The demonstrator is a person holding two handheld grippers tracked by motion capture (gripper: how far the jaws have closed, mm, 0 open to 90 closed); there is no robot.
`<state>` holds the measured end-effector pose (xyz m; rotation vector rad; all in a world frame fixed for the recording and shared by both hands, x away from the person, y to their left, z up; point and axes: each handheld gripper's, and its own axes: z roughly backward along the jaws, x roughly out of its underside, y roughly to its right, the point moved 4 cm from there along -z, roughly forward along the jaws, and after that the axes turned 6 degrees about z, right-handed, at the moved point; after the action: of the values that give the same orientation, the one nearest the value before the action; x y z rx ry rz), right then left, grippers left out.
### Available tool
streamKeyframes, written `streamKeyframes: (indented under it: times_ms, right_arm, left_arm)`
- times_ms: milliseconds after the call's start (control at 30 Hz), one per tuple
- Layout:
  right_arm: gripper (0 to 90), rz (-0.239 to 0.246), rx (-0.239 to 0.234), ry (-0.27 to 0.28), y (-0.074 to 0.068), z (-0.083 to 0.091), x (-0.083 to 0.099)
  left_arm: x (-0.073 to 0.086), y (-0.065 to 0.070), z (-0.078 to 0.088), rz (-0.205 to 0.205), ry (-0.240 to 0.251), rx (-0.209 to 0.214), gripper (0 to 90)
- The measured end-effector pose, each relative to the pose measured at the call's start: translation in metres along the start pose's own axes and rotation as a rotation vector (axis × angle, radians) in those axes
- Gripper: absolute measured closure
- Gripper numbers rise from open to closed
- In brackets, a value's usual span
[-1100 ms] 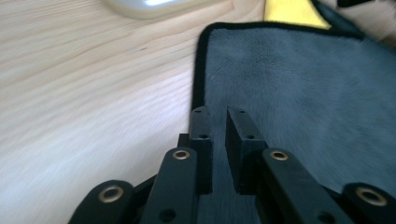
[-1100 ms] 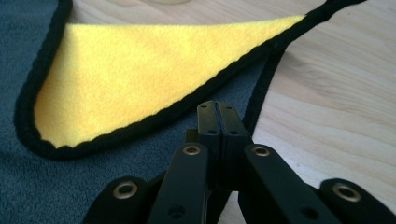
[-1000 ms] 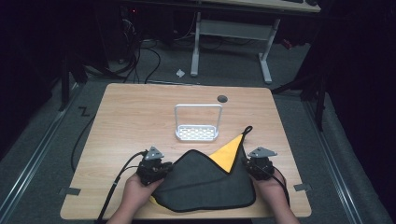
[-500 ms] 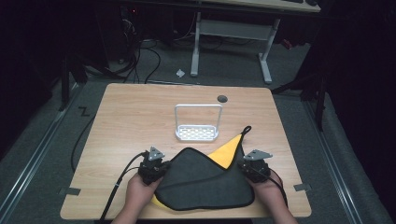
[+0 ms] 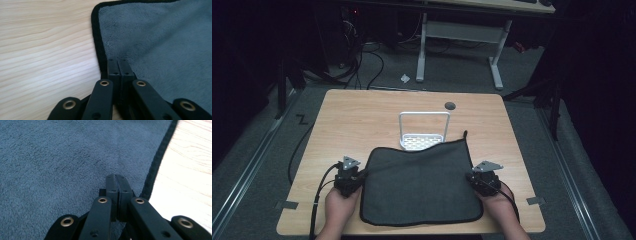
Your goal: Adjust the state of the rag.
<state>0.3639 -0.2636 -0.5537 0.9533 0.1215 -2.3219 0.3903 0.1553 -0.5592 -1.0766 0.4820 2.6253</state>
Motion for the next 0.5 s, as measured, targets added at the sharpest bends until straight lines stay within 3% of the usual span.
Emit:
streamKeyframes:
  times_ms: [100, 200, 233, 400, 467, 500]
  right_arm:
    - [90.0, -0.008, 0.003, -0.004, 0.001, 0.003, 0.003]
    - [90.0, -0.015, -0.004, -0.013, 0.001, 0.007, 0.006]
    - [90.0, -0.012, -0.002, -0.017, 0.0, 0.008, 0.006]
    - [86.2, -0.017, -0.005, 0.042, -0.001, 0.006, -0.008]
    - [86.2, -0.047, -0.002, 0.049, 0.004, -0.005, -0.026]
    - [86.2, -0.047, -0.002, 0.049, 0.004, -0.005, -0.026]
  left_arm:
    - [0.002, -0.006, 0.003, -0.007, 0.01, -0.04, 89.8]
    - [0.006, -0.007, 0.007, -0.01, 0.018, -0.022, 84.4]
    - [0.007, -0.004, 0.009, -0.021, 0.033, -0.023, 76.7]
    - [0.004, 0.017, 0.015, -0.089, 0.061, 0.046, 73.1]
    - [0.005, 0.025, 0.008, -0.102, 0.041, 0.067, 70.1]
    - [0.006, 0.028, 0.003, -0.112, 0.029, 0.07, 70.1]
